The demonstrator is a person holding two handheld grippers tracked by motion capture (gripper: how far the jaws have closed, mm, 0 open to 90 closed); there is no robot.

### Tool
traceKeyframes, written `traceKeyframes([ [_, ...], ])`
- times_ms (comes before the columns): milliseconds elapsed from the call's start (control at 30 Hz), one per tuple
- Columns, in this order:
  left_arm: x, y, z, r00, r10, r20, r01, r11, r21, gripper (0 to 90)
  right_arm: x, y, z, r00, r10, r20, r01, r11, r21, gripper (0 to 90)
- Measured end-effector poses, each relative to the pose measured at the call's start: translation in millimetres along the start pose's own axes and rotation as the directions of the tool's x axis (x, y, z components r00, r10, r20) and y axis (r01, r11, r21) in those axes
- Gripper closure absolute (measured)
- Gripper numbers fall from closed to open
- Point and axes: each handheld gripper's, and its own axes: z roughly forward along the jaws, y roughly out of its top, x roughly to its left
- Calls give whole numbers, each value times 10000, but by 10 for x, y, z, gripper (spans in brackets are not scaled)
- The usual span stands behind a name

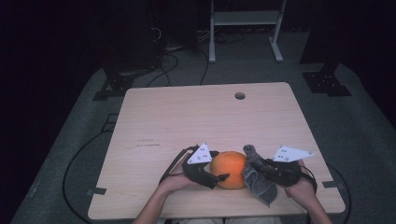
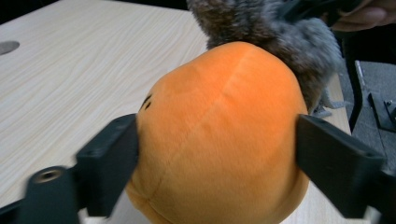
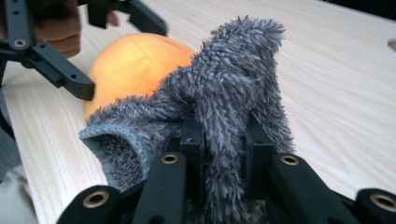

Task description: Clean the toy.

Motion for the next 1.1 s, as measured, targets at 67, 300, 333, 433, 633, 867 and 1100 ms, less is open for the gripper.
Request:
traceKeyframes([
  [67,-37,14,17,9998,113,-186,-113,9999,-26,243,-65,-38,-10,9998,145,100,-146,9998,123,736],
  [300,-88,74,49,9989,-19,-477,20,10000,12,277,-15,92,-193,10000,35,-46,-36,9998,-177,737],
  [333,-104,83,53,9995,42,-317,-41,10000,21,276,38,128,-180,9998,-73,-165,69,9996,-265,735],
  [433,-121,83,21,9984,447,342,-454,9988,177,228,135,144,-44,9979,-594,-246,599,9980,199,731],
  [633,38,57,-113,9996,63,275,-54,9995,-307,143,38,33,-79,9982,-396,-451,409,9988,279,731],
  [867,50,-59,90,9944,-540,914,541,9985,11,109,-77,-50,-73,9982,-79,-589,97,9995,298,727],
  [1100,-39,-66,163,9951,-177,974,195,9997,-178,204,-250,-174,-93,9980,632,-90,-625,9957,686,729],
])
